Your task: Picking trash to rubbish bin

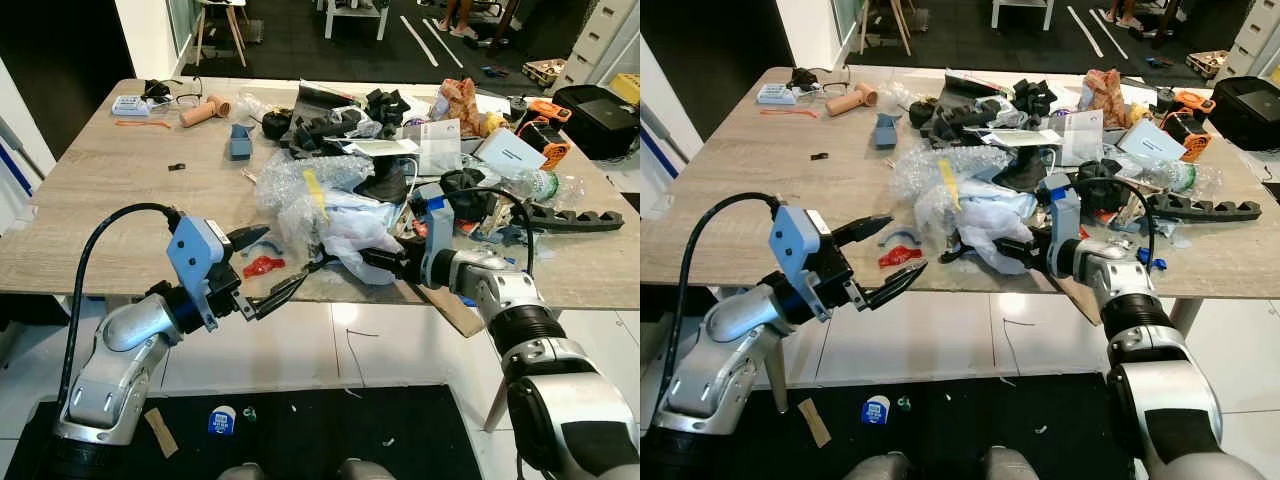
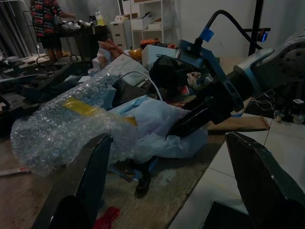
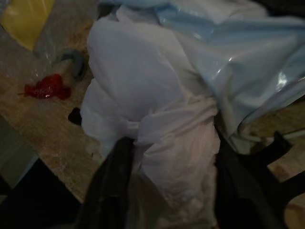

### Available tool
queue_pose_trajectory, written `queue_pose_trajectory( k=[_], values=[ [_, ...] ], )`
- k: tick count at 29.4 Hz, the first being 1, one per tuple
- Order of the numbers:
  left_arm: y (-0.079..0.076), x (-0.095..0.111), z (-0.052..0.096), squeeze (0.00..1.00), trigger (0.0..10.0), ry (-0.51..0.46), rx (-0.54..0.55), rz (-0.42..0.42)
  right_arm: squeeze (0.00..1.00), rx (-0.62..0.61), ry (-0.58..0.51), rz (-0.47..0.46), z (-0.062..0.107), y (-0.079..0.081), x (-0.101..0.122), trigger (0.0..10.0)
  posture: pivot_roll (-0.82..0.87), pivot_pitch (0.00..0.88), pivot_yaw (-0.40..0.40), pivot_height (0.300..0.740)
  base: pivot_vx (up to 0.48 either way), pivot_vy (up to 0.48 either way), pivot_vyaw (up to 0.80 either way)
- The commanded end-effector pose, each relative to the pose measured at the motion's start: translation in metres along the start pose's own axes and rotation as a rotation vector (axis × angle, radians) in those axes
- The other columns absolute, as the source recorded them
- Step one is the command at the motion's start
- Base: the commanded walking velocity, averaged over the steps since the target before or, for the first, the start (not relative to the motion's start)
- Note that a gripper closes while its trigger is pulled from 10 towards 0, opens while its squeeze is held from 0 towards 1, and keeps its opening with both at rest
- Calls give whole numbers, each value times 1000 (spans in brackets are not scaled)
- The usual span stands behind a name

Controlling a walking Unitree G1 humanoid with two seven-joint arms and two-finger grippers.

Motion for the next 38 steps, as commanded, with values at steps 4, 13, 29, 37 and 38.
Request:
queue_pose_trajectory(
  k=[4, 13, 29, 37, 38],
  values=[
    [-3, -2, 1, 0, 10000, 27, -25, -13, 0, -26, 24, -36, 4, -8, -9, 0, -34, 0, -51, 740, 0, 0, 0],
    [-1, -2, 2, 0, 10000, 28, -15, -18, 0, 56, -61, -25, 8, -1, 9, 0, -36, 0, -52, 740, 0, 0, 0],
    [7, 3, 1, 0, 10000, 4, 26, -31, 0, 398, -512, -42, 43, 42, 107, 0, -40, 0, -50, 740, 0, 0, 0],
    [8, 3, 0, 0, 10000, -7, 39, -31, 0, 362, -731, -12, 68, 44, 152, 0, -42, 0, -51, 740, 0, 0, 0],
    [8, 3, 0, 0, 10000, -7, 39, -31, 0, 362, -731, -12, 68, 44, 152, 0, -42, 0, -51, 740, 0, 0, 0]
  ],
)
Point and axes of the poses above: a point about 5 cm out from each wrist's last joint towards the gripper, its own z axis pointing back from the gripper into the wrist, its own x axis along the axis of the wrist's last joint, y = z × x, the point moved 3 cm from there along -z, pointing out of the wrist towards the gripper, and after that the axes turned 11 degrees about -z, right-handed, at the moved point
